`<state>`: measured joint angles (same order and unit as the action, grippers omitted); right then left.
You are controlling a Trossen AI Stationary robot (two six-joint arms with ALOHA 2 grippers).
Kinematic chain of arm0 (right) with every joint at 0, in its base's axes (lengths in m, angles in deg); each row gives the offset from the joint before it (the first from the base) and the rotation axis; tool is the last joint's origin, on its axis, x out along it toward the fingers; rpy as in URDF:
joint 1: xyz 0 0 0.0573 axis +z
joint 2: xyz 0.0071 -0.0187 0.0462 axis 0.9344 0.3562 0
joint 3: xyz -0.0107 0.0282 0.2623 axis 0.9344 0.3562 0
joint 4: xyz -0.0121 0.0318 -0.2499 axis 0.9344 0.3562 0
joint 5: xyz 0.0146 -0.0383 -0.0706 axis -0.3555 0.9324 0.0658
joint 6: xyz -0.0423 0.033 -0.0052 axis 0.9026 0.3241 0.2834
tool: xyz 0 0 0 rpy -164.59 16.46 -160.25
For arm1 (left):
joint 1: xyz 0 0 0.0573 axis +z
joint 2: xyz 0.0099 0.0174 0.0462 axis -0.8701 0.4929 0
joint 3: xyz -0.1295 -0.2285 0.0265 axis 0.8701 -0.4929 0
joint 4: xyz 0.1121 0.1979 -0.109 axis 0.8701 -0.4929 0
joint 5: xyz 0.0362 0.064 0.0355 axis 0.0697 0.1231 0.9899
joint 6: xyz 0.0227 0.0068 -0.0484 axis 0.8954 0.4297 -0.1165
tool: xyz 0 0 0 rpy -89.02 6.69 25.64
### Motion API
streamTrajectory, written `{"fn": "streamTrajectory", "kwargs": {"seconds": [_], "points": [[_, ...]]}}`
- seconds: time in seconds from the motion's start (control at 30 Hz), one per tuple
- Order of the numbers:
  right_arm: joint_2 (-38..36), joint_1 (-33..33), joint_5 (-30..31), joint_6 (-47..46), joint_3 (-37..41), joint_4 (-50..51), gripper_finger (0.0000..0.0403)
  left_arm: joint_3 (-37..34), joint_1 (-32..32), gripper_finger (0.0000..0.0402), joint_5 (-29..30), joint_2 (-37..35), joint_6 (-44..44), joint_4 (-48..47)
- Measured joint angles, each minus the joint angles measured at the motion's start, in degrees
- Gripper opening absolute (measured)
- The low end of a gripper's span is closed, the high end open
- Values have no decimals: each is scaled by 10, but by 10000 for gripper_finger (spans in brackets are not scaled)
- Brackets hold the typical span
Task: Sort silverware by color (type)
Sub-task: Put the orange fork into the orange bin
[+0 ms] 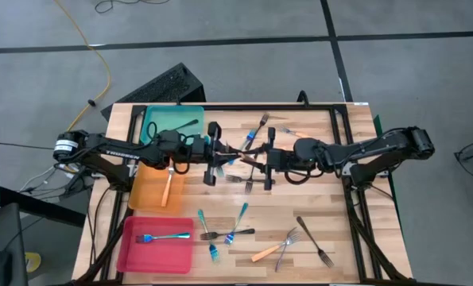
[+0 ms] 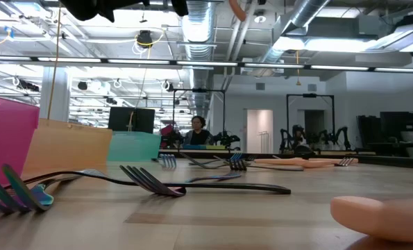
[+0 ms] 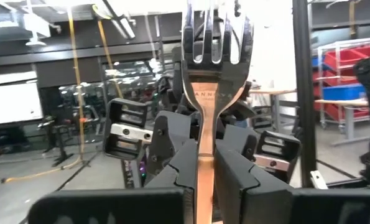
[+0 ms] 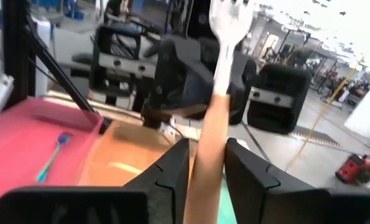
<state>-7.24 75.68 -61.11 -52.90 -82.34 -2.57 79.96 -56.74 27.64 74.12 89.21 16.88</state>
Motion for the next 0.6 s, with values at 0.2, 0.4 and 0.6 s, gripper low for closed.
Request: {"fn": "streamTrajectory", "kwargs": {"seconds": [0.2,0.4,0.6], "points": [[0,-4,24,-30,0,41,170,0,2,11,20,0,5,0],[0,-17,26,-70,0,118,216,0,3,10,52,-2,8,-23],[0,-19,26,-97,0,198,223,0,5,9,91,-21,-5,-126]]}}
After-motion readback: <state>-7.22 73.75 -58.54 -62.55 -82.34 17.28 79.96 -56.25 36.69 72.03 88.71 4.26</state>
